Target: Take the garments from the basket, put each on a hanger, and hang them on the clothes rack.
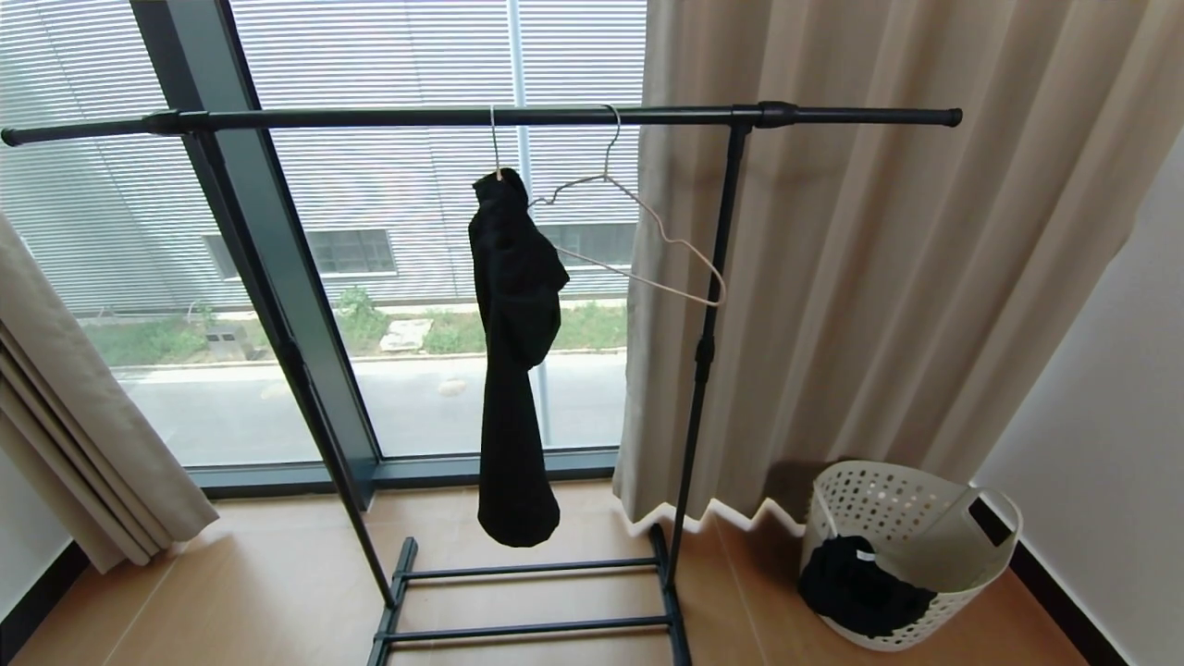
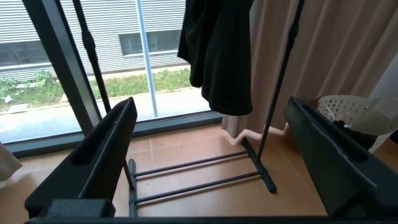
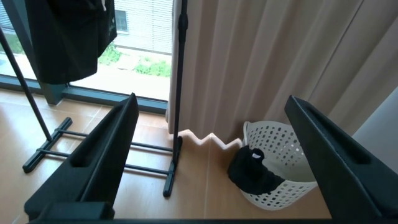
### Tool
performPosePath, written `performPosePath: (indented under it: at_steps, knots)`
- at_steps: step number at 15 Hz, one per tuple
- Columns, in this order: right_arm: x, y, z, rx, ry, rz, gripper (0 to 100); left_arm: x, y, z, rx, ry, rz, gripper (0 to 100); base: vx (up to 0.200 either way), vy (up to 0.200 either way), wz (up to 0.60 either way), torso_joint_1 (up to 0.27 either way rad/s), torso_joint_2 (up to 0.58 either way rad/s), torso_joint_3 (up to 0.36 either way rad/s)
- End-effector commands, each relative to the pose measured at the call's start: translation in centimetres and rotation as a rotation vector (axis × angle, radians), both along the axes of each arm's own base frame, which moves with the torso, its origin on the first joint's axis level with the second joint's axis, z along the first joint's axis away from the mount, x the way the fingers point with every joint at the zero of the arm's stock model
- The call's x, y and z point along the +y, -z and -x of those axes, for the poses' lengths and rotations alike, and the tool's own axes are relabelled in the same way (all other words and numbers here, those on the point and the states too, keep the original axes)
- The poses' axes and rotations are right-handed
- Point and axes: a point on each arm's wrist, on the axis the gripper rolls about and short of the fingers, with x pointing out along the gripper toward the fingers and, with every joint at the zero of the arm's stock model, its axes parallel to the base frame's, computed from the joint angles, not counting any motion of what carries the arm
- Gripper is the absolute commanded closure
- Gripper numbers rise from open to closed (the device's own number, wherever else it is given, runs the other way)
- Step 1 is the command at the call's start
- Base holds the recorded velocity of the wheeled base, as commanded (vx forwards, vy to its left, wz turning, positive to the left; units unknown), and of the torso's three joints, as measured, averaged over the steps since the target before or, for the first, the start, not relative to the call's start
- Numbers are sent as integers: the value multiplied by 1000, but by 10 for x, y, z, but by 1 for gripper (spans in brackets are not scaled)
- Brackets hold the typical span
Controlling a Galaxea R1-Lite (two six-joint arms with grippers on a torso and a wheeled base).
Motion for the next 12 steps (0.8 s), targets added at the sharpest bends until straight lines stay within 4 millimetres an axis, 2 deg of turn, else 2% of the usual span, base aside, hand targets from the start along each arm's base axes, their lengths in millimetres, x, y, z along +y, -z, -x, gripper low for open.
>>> performPosePath:
  at_steps: [1,12]
  knots:
    - [0,0,0,0,-1,0,0,0,0,0,1,0,0,0,0,0,0,-203,535,325]
    - [0,0,0,0,-1,0,0,0,0,0,1,0,-2,0,0,0,0,-165,498,330]
